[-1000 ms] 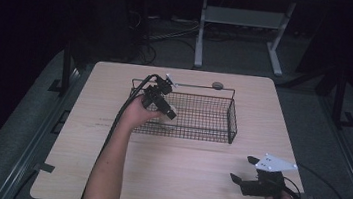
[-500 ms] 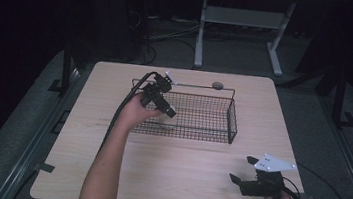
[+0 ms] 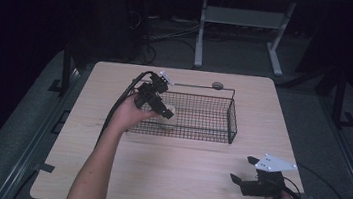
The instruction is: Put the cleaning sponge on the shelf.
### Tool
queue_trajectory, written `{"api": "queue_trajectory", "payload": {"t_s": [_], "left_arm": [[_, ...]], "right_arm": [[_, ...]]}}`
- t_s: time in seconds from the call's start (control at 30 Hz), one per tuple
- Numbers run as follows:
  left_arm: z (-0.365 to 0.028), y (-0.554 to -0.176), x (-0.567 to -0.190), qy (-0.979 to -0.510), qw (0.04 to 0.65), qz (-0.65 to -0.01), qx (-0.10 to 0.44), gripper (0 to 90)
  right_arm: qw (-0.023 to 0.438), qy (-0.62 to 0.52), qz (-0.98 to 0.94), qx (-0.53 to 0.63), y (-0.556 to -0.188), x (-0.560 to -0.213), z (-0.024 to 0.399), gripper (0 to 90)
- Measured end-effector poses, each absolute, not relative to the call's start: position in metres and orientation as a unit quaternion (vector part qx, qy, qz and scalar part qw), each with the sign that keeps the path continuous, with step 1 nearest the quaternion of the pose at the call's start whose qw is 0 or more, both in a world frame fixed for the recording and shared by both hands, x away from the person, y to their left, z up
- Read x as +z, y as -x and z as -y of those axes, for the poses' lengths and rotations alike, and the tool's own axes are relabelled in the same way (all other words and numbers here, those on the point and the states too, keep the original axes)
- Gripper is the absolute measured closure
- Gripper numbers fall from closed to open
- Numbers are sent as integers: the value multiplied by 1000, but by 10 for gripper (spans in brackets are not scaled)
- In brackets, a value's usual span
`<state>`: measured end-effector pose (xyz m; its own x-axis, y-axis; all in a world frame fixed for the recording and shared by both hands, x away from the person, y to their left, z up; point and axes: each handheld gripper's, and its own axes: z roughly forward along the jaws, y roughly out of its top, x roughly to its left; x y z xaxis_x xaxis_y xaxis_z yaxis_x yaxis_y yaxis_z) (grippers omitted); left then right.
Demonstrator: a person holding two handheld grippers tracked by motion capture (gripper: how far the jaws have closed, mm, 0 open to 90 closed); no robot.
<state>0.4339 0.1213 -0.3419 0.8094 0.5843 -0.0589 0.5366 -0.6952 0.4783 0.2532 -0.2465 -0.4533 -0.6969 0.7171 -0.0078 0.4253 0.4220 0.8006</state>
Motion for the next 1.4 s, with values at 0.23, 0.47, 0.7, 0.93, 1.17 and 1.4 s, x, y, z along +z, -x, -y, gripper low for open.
{"api": "queue_trajectory", "payload": {"t_s": [0.23, 0.47, 0.7, 0.93, 1.17, 1.4], "left_arm": [[-132, -417, -336, -919, 251, -300, 52, 197], [-145, -402, -333, -916, 257, -303, 55, 196], [-151, -386, -333, -915, 264, -301, 56, 197], [-156, -372, -335, -916, 266, -295, 59, 197], [-162, -357, -334, -914, 274, -293, 60, 197], [-166, -340, -335, -912, 282, -291, 62, 197]], "right_arm": [[179, -350, -824, 409, -253, -454, 248, 135], [178, -352, -824, 406, -253, -454, 248, 135], [179, -352, -824, 407, -254, -454, 249, 135], [179, -353, -824, 405, -254, -454, 249, 135], [180, -353, -825, 402, -253, -454, 248, 135], [180, -353, -827, 399, -254, -454, 248, 135]]}}
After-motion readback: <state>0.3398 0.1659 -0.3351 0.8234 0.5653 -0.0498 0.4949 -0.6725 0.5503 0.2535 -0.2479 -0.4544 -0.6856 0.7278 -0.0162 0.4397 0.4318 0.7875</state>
